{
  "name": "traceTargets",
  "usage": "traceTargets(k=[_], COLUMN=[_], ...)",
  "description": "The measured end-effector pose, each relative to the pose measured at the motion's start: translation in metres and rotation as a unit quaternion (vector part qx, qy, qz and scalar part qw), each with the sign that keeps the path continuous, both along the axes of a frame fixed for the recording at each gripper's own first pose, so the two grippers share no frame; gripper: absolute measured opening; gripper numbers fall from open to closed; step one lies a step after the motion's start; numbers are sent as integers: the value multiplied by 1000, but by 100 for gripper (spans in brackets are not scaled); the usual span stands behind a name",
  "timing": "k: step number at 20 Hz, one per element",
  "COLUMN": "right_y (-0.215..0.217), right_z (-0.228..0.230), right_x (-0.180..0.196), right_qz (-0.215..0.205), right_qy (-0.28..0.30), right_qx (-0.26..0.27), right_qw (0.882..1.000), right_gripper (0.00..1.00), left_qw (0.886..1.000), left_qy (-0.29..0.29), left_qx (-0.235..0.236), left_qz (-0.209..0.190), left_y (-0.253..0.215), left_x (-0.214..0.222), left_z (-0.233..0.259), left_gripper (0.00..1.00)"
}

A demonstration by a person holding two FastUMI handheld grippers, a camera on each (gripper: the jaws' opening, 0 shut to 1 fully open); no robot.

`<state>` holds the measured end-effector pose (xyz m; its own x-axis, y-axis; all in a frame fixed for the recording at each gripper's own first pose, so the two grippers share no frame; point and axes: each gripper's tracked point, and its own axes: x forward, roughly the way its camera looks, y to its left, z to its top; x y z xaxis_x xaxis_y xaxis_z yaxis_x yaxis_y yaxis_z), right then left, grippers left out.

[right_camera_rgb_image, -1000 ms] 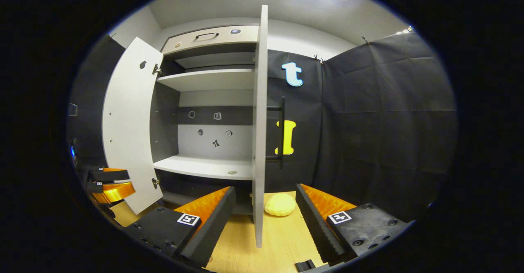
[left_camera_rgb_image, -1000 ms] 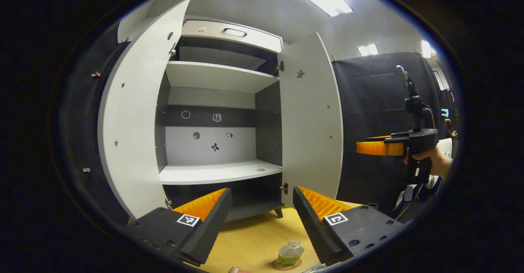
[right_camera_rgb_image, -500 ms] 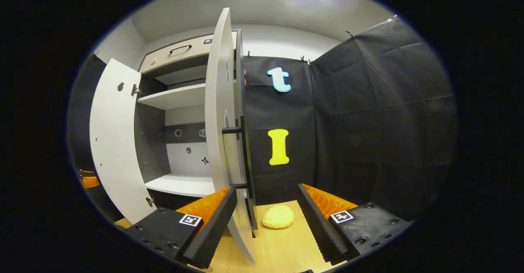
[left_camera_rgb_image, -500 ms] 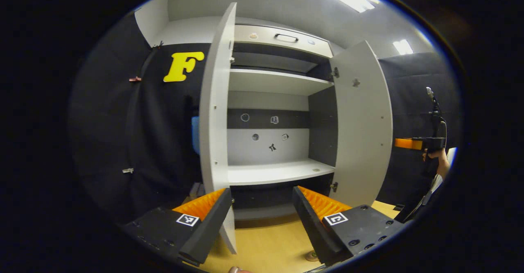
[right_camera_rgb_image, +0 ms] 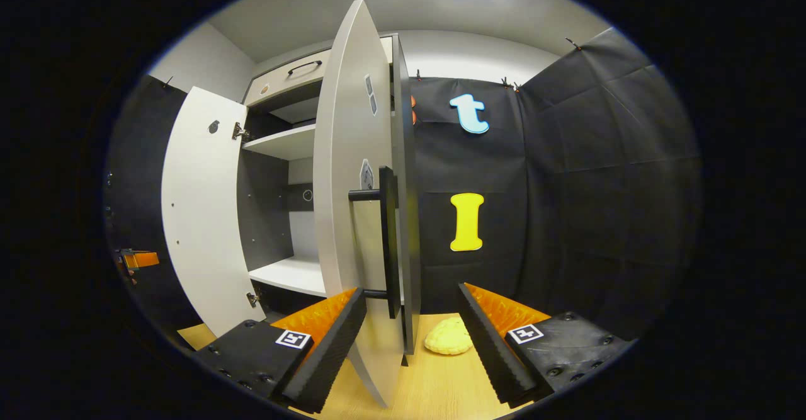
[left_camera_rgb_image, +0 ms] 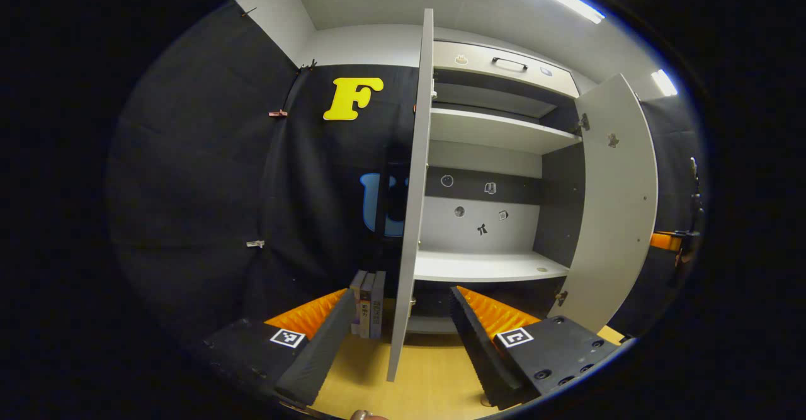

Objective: Grasp the bottle in the cabinet with the left hand and place it on the coaster, then close the right door with the right hand and the left door with the left hand.

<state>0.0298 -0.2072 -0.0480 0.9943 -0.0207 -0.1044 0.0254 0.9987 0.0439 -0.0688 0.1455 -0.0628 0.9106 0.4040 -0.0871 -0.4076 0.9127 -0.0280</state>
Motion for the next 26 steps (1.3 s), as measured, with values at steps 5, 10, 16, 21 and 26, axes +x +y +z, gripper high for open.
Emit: traceTargets(k=[5,10,16,21,26], right_y=[26,66,115,143,131], right_z=[-4,-8,-17,-6,-4], right_x=[7,22,49,66,54], right_qz=[51,105,160,192,174], right_qy=[4,9,13,-2,0], right_qx=[13,19,32,45,55], right_qw=[999,994,986,980,983], right_gripper=[98,98,98,98,98], left_qw=[1000,999,998,997,998], left_qy=[1,17,30,27,5], left_qx=[6,18,19,31,41], left_qz=[15,31,59,67,39], left_y=[0,4,20,38,54], left_x=[-4,-9,-26,-26,-5], left_z=[7,2,-2,7,24], left_gripper=[94,94,94,94,94])
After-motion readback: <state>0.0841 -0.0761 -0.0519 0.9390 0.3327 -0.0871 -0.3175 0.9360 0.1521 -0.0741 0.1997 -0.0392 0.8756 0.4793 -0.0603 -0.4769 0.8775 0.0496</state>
